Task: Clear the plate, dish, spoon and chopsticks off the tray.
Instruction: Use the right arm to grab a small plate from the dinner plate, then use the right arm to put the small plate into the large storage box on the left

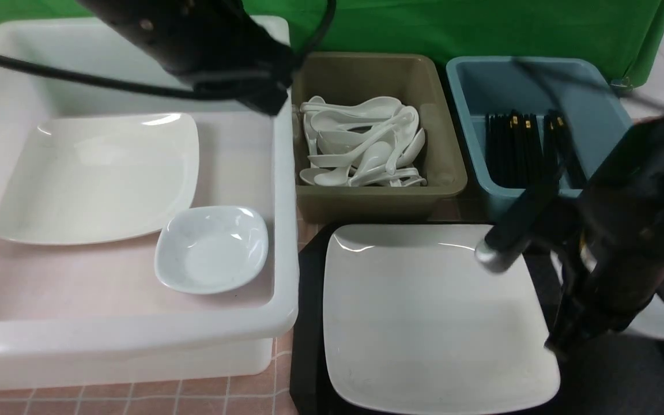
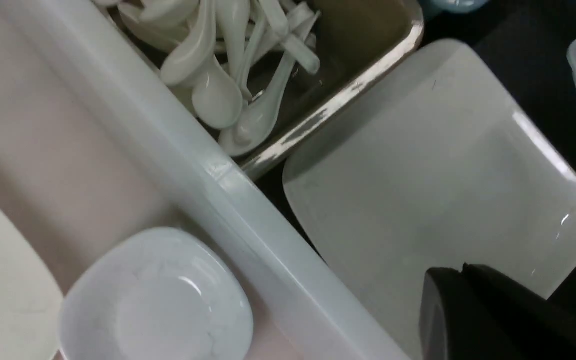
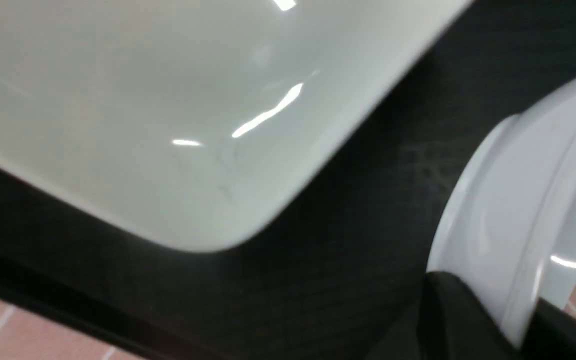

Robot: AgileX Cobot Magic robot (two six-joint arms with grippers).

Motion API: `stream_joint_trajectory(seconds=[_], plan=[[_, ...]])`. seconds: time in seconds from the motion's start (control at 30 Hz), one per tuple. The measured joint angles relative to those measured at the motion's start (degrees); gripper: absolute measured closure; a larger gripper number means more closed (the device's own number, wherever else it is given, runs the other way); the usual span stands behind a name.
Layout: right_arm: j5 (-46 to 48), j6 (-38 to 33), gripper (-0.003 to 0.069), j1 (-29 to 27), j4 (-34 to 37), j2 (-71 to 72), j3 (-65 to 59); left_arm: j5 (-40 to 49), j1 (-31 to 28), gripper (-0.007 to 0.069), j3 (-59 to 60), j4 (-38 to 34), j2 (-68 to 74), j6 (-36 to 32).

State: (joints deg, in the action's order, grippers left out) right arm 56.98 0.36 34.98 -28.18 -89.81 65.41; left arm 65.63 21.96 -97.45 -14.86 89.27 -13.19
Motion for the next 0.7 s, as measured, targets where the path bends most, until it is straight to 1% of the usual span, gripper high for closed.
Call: stream_joint_trajectory(seconds=[0.07, 0.13, 0.2, 0.27, 0.33, 0.37, 0.4, 0.43, 0.5, 0.57, 0.67, 0.7], plan=[[2.7, -1.0, 0.0575, 0.0, 1.9, 3.5, 4.2, -0.2, 0.0, 0.0621, -2.2, 1.2, -2.3, -0.3], [3.3, -2.2, 0.0575, 0.0, 4.9, 6.2, 7.3, -0.2, 0.0, 0.0621, -3.2, 3.3, -4.0, -0.3], [1.9, -4.9, 0.0575, 0.0, 10.7, 8.9, 11.6, 0.1, -0.1, 0.0621, -3.7, 7.6, -6.2, -0.3], [0.4, -10.3, 0.0575, 0.0, 19.7, 9.9, 15.2, 1.2, -1.2, 0.0621, -3.9, 10.4, -7.4, 0.1], [-0.2, -17.6, 0.0575, 0.0, 28.5, 9.8, 18.1, 2.9, -4.4, 0.0621, -3.9, 11.7, -8.0, 0.1], [-0.5, -22.1, 0.0575, 0.0, 35.6, 9.4, 19.6, 3.6, -6.9, 0.0620, -3.9, 11.8, -8.1, 0.4], [-0.5, -23.0, 0.0575, 0.0, 36.8, 9.2, 19.6, 3.6, -7.5, 0.0620, -3.9, 11.8, -8.1, 0.5], [-0.7, -30.8, 0.0575, 0.1, 45.8, 7.6, 21.6, 3.9, -13.4, 0.0620, -3.6, 10.9, -8.1, 1.6], [-1.3, -36.9, 0.0575, 0.6, 54.1, 5.0, 23.6, 4.0, -20.6, 0.0620, -2.8, 7.9, -8.0, 2.6], [-2.3, -41.5, 0.0575, 1.9, 58.1, 1.3, 26.5, 4.2, -28.8, 0.0620, -1.8, 1.8, -7.7, 3.0], [-3.7, -46.8, 0.0575, 4.9, 59.8, -5.3, 31.5, 4.2, -38.4, 0.0620, 0.0, -8.4, -7.6, 1.3], [-4.0, -48.3, 0.0575, 5.6, 59.9, -7.4, 33.2, 4.3, -40.6, 0.0620, 0.6, -10.8, -7.6, 0.6]])
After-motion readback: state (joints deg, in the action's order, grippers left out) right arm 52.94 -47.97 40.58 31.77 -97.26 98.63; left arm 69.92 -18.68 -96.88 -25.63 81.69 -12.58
